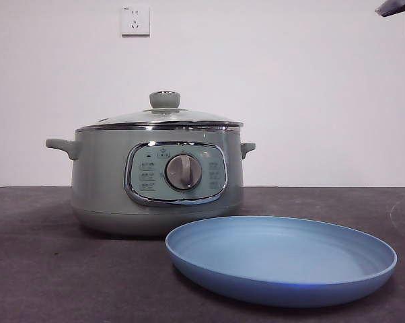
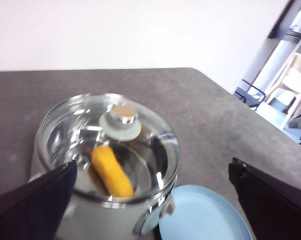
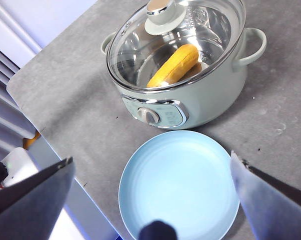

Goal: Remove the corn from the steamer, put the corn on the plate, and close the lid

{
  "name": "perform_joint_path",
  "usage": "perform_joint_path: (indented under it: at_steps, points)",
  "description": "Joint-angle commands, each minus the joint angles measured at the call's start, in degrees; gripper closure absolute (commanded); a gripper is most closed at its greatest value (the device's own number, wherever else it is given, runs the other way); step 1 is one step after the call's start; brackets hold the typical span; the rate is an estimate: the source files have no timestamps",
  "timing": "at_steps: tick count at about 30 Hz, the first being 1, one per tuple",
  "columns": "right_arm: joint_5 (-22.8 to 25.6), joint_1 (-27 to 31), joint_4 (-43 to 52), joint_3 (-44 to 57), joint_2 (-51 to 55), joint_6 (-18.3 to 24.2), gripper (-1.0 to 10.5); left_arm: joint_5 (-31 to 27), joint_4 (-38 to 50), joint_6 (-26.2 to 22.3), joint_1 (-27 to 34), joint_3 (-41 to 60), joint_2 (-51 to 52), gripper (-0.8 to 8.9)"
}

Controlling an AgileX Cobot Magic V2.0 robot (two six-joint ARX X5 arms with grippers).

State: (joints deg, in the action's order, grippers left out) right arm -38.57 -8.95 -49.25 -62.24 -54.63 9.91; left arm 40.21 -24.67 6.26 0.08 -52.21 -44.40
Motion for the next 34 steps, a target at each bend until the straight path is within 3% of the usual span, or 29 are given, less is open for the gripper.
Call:
perform_joint_path:
  at_steps: [1,10,16,24,34]
  points:
    - [-0.1,-0.1,0.3,-0.1,0.0,0.0,4.0,-2.1,0.7,-0.5,-2.6,-3.4,-4.9,2.82]
    - [0.0,-0.1,0.3,-0.1,0.0,0.0,4.0,-13.3,1.4,-7.1,-13.6,-16.9,-23.0,2.82]
    - [0.0,-0.1,0.3,-0.1,0.0,0.0,4.0,-19.6,10.8,-8.7,-18.8,-18.4,-33.2,2.82]
    - [0.0,-0.1,0.3,-0.1,0.0,0.0,4.1,-26.6,19.2,-11.0,-22.8,-18.4,-42.8,2.82]
    - [0.0,-0.1,0.3,-0.1,0.0,0.0,4.1,-29.6,21.9,-11.0,-24.2,-18.4,-49.1,2.83]
